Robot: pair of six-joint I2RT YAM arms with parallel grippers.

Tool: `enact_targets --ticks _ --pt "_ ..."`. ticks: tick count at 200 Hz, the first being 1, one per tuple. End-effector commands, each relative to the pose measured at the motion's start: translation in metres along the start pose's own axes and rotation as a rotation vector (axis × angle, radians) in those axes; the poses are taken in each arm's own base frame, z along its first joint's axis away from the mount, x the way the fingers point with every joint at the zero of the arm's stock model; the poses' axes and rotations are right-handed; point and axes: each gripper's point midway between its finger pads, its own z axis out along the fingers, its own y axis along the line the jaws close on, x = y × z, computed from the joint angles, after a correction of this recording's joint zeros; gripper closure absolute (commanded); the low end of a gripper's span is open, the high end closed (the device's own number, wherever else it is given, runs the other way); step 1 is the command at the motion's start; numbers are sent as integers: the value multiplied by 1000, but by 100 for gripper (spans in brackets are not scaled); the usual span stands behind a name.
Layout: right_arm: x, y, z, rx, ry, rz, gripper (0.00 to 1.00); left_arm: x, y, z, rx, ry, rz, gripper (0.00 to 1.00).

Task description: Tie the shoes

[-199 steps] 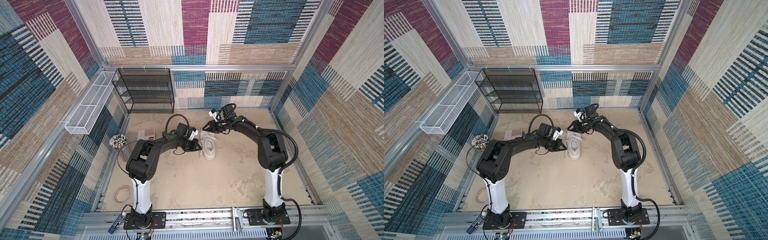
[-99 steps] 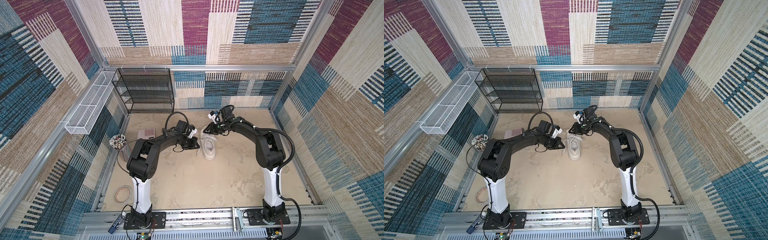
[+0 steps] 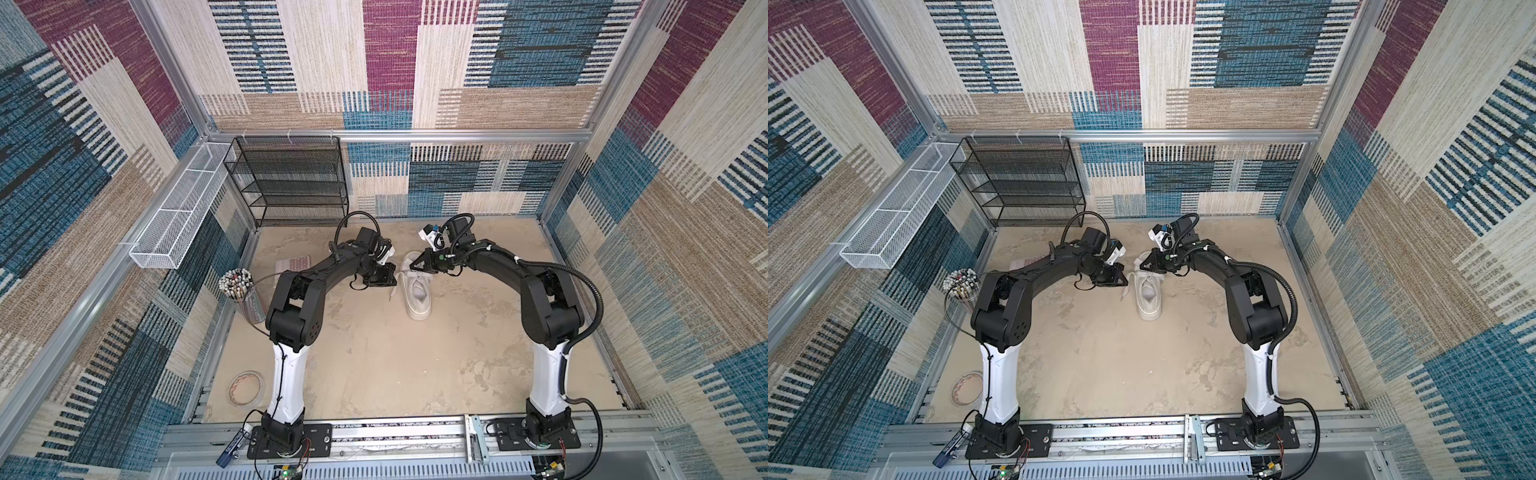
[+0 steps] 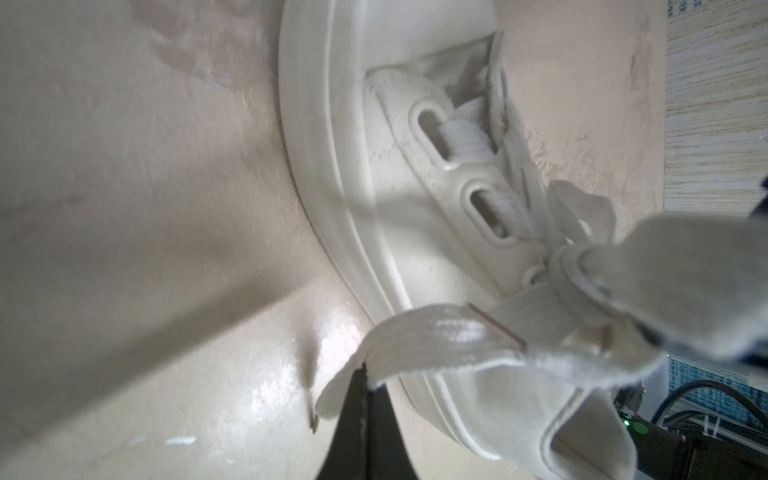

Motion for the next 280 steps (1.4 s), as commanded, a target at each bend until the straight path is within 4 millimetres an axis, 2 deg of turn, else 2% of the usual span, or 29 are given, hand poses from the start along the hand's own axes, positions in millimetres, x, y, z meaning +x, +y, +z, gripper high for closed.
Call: enact_targets --ticks 1,55,101,149,158,169,195,216,229,244,259,280 --pt "-7 10 -3 -41 -32 -23 99 -4 6 -1 -40 45 38 100" --pt "-6 14 -8 -48 -49 -22 99 -50 5 2 -77 18 100 100" --pt "2 12 -6 -55 -34 -7 98 -86 -22 -3 0 -55 158 100" --pt "4 13 -8 -64 -38 -11 94 -94 -55 9 74 -81 242 99" --pt "4 15 -8 -70 -38 -14 88 -96 -58 10 82 -91 254 100" --pt "4 15 -8 -68 -34 -9 72 -97 -68 11 122 -110 277 100" --pt "1 17 -23 -25 -80 -12 60 -104 -89 9 165 -175 350 100" --pt "6 11 -42 4 -107 26 58 -107 -95 9 194 -211 357 100" --pt "11 4 -53 30 -120 47 57 -106 -97 11 210 -207 357 92" --pt "17 -8 -67 59 -136 74 57 -106 -101 10 224 -206 362 74" --pt "24 -22 -79 84 -151 99 57 -106 -109 10 247 -207 377 72" --pt "29 -38 -93 115 -173 121 57 -103 -128 9 310 -199 392 60"
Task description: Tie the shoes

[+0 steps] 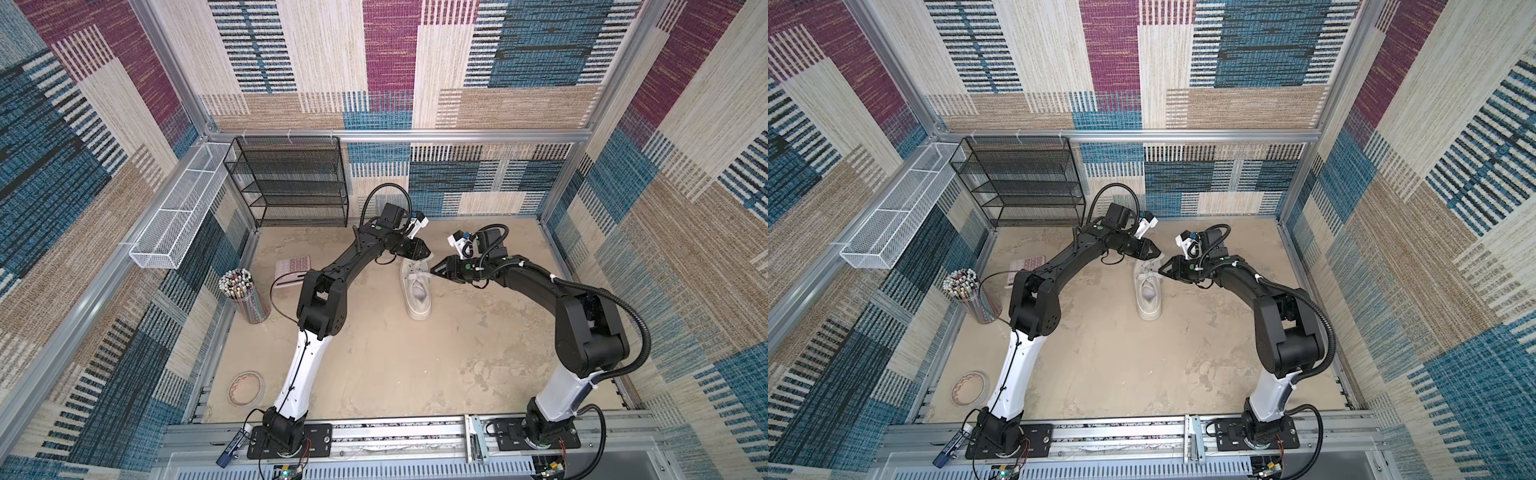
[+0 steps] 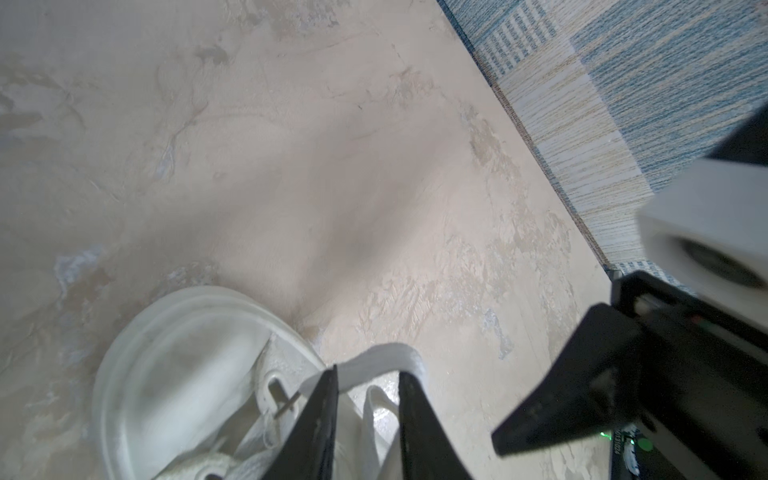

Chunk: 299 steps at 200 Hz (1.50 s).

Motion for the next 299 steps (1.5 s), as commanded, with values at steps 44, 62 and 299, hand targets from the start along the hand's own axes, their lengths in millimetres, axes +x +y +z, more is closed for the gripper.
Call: enact_targets --ticks 44,62,299 --pt "-10 -24 -20 44 -66 24 56 -13 -48 -1 145 -5 56 34" --pt "-14 -24 -15 21 -66 31 56 -19 -42 -14 91 -17 34 36" --pt "-58 -45 85 -144 29 149 57 51 25 -72 -163 37 -192 35"
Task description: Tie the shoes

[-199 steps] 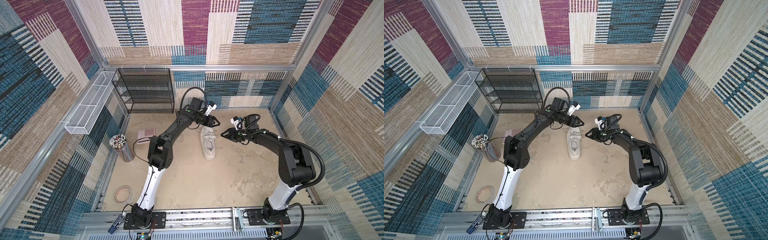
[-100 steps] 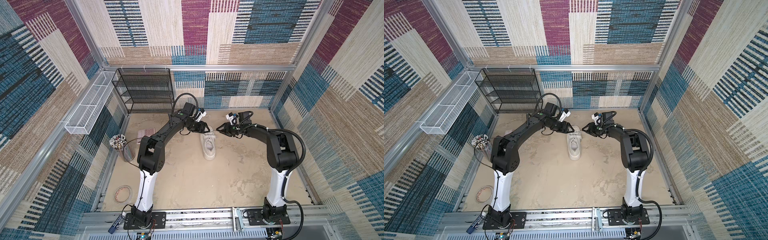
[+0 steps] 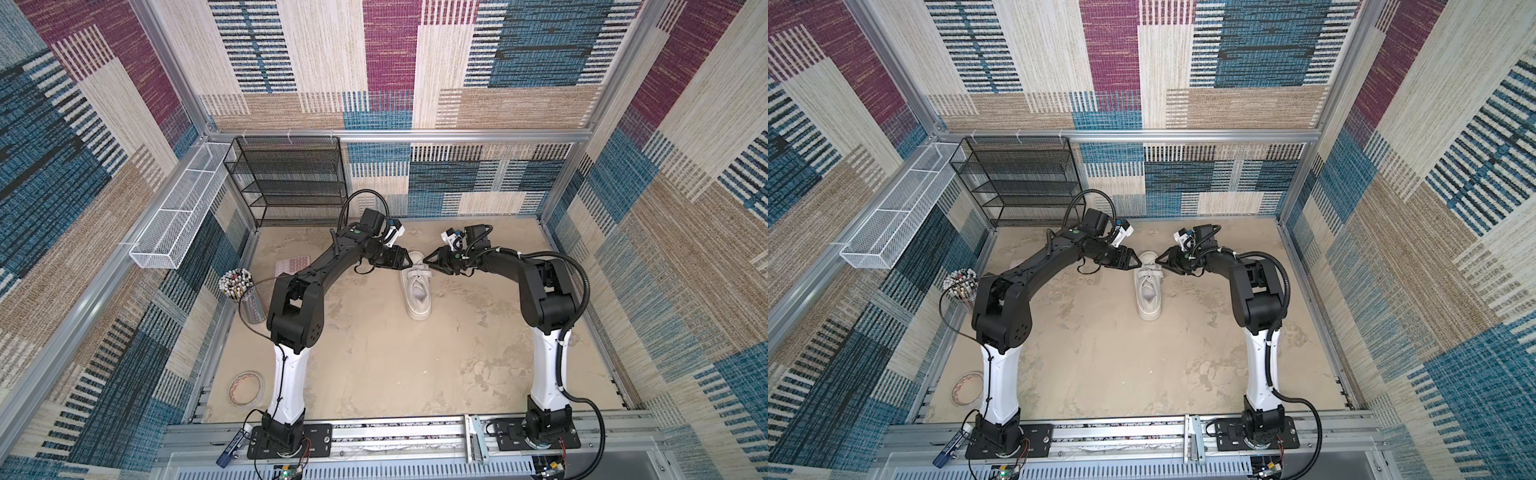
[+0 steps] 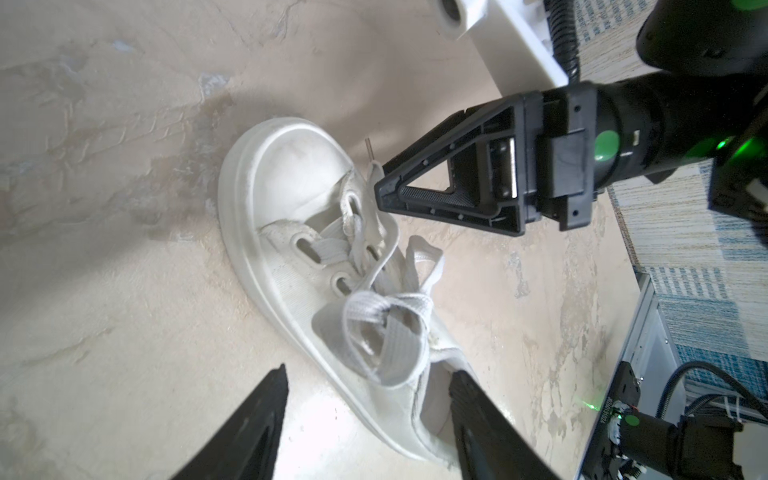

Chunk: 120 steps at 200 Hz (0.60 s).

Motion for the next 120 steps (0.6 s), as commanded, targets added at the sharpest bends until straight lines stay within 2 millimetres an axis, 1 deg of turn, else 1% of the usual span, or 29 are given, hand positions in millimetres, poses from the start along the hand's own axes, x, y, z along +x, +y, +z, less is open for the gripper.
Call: enact_targets --ticks 1,12,17,21,50,69,81,90,102,115,120 --pt "-5 10 4 -49 -2 -19 57 -6 1 -2 22 -35 -18 36" --pt "-6 11 5 -50 -1 -21 61 -7 3 1 37 -41 -36 37" --pt "-6 11 4 -49 -2 -22 63 -7 4 2 37 -42 -42 39" --pt "-5 11 5 -48 -1 -24 65 -6 0 2 66 -38 -43 40" --pt "-3 12 0 -33 -11 -27 78 -8 -4 8 106 -30 -69 53" --pt "-2 15 -4 -26 -20 -35 87 -7 -4 11 121 -27 -83 56" --pt "-1 15 -5 -25 -20 -37 92 -6 -5 12 126 -27 -86 61" --pt "-2 14 -5 -16 -24 -37 95 -6 -4 13 125 -25 -91 67" --pt "-4 13 -7 -1 -38 -43 98 -6 -4 13 123 -27 -92 78" --pt "-8 12 -10 18 -58 -42 98 -6 -3 12 121 -28 -95 90" --pt "-9 12 -10 19 -62 -39 95 -6 -3 13 121 -26 -97 93"
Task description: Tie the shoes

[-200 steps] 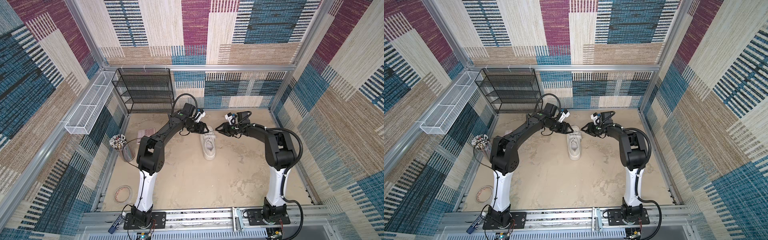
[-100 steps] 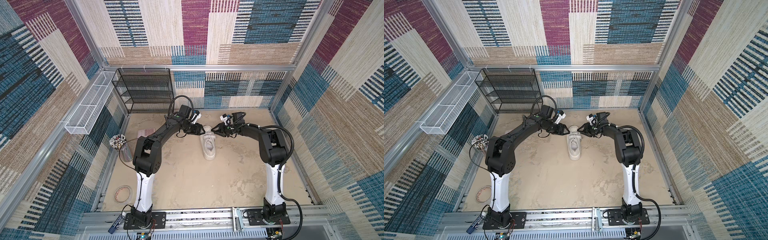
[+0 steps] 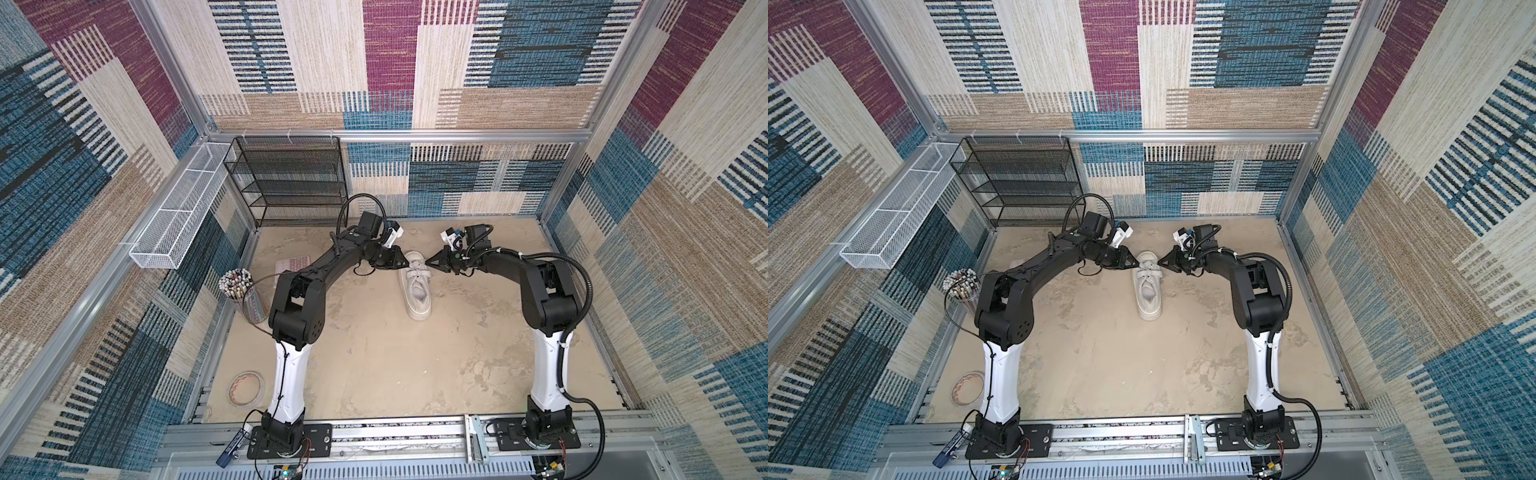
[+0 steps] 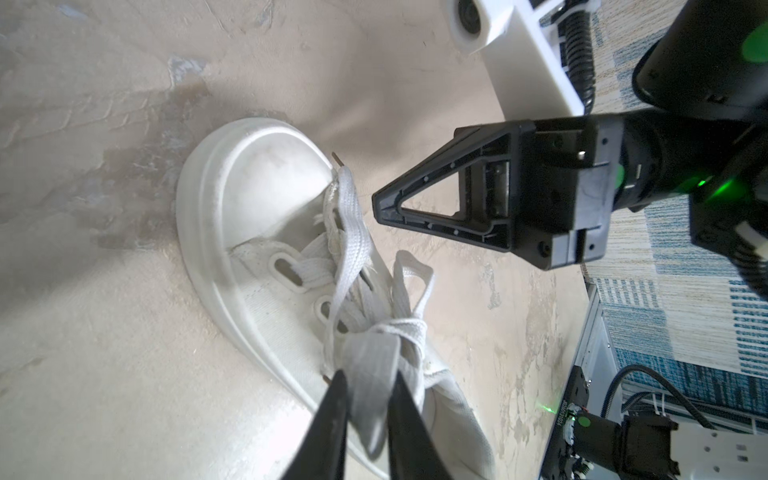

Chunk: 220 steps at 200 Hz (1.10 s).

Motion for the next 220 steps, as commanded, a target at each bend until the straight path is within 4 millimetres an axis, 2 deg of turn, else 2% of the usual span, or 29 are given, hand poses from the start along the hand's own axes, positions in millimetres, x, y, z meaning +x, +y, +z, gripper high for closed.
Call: enact_targets --ticks 1,14,33,78,81,100,168,180,206,220 --pt "-13 4 -5 18 -55 -32 93 -4 -3 0 21 -12 -18 93" --pt "-17 4 -5 19 -60 -25 69 -3 -3 1 22 -10 -20 95" --pt "-24 3 -4 37 -84 -18 59 -3 -3 1 24 -10 -20 98" --pt "-26 -17 13 56 -42 27 56 -2 -3 1 22 -8 -21 98" --pt "-33 -13 12 54 -52 14 56 -2 -2 1 21 -8 -21 98" --pt "-33 -16 17 77 -42 0 56 -1 -2 0 19 -7 -23 98" --pt "-22 -15 23 74 -15 0 67 -1 -1 1 15 -5 -25 99" --pt "-21 -17 24 79 -12 3 74 0 0 1 14 -4 -26 99" --pt "-25 -16 20 102 -27 -12 96 1 0 0 7 -3 -22 100" --pt "-29 -12 15 114 -42 -22 99 1 -1 -2 4 -4 -20 100"
